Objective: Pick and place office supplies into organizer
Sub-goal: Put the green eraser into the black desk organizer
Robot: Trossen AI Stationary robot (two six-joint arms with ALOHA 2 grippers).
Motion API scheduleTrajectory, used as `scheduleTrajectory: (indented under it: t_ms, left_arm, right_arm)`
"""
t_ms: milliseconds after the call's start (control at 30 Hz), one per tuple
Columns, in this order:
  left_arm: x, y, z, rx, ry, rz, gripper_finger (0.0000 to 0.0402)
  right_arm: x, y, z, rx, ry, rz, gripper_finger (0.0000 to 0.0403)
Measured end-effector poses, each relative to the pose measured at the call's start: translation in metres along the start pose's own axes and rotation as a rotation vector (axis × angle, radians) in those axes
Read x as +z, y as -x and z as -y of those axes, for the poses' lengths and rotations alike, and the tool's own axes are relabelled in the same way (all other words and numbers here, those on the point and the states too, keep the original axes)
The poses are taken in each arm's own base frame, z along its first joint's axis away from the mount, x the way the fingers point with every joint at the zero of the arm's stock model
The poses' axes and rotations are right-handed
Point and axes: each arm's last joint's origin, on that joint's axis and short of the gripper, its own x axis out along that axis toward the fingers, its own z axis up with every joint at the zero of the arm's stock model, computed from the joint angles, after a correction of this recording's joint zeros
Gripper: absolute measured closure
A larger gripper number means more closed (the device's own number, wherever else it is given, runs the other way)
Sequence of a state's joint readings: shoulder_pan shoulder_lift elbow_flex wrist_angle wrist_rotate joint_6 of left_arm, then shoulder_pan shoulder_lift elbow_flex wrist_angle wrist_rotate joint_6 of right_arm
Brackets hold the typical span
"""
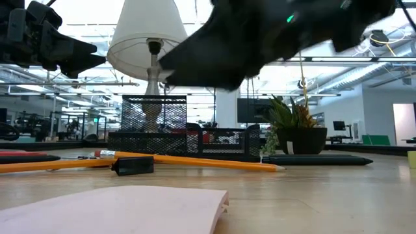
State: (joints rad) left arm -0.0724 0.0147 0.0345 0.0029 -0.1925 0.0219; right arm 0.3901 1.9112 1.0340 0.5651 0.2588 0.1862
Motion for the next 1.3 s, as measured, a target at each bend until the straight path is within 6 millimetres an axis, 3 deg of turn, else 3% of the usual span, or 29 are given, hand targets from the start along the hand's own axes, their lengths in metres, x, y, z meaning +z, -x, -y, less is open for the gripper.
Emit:
scheduleTrajectory:
  t_ms: [200,433,700,1000,1133,1300]
  left_arm:
    - [0.000,0.000,0.000,0.000,0.000,0.000,0.0146]
    - [0.000,0.000,0.000,0.000,0.000,0.000,0.0146]
    - [0.000,0.000,0.000,0.000,0.000,0.000,0.0146]
    - [0.000,0.000,0.000,0.000,0.000,0.001,0.0146]
    - [0.000,0.000,0.000,0.000,0.000,0.000,0.0146]
    - [0.000,0.000,0.000,0.000,0.000,0.000,0.0146]
  right_arm:
    - [0.022,0.050,-0.008,-0.042,-0.133,-0.203,0.0195]
    - [0.014,0.093,-0.022,-0.080,-0.242,-0.454,0.0204]
    - [0.003,0.121,-0.023,-0.042,-0.337,-0.744,0.0207]
    - [-0.016,0.144,-0.018,-0.049,-0.106,-1.032,0.0219]
    - [-0.023,0.149,-0.014,-0.069,0.040,-1.069,0.0225]
    - [-0.037,0.150,-0.011,-0.072,0.094,-1.074,0.0227]
